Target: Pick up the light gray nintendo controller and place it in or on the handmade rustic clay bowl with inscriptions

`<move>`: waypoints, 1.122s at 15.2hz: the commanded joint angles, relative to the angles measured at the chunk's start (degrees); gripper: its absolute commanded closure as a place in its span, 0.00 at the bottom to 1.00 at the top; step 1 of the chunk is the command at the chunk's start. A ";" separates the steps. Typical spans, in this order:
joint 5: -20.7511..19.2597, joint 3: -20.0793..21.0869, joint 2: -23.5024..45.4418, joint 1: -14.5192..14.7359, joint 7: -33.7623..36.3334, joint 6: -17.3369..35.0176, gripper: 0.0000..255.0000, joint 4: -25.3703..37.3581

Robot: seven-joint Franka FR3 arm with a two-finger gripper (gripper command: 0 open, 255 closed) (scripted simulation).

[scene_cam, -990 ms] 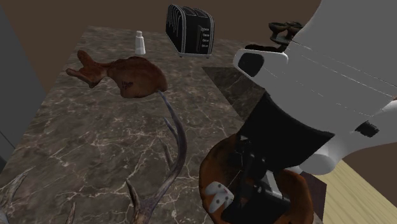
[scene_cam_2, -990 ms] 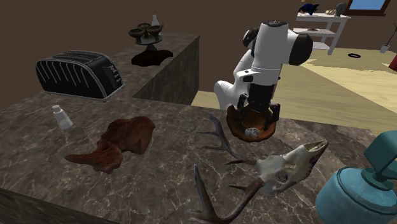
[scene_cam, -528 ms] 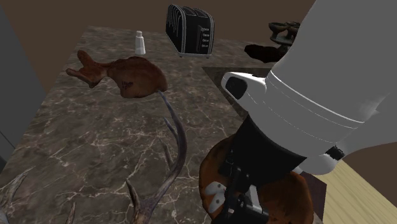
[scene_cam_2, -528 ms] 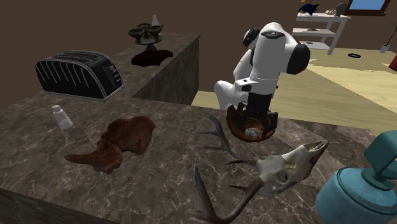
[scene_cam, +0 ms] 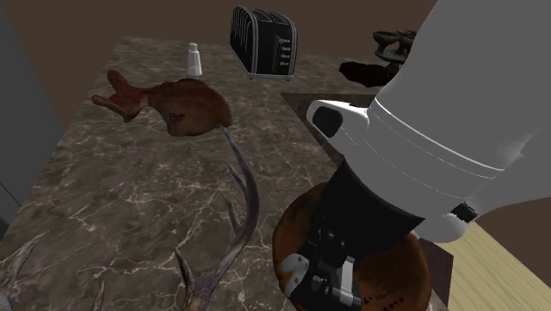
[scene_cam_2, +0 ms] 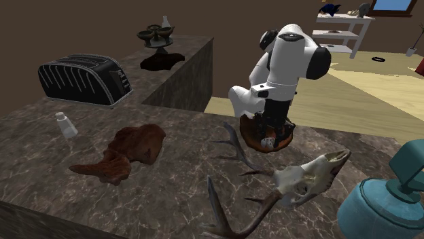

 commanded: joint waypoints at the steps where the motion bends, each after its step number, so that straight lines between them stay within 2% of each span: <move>1: 0.01 0.03 0.01 0.02 0.00 -0.06 1.00 -0.06; 7: 0.01 0.04 0.02 0.02 0.01 -0.05 1.00 -0.05; 17: -2.05 -1.74 1.68 -1.10 1.09 -6.95 1.00 8.35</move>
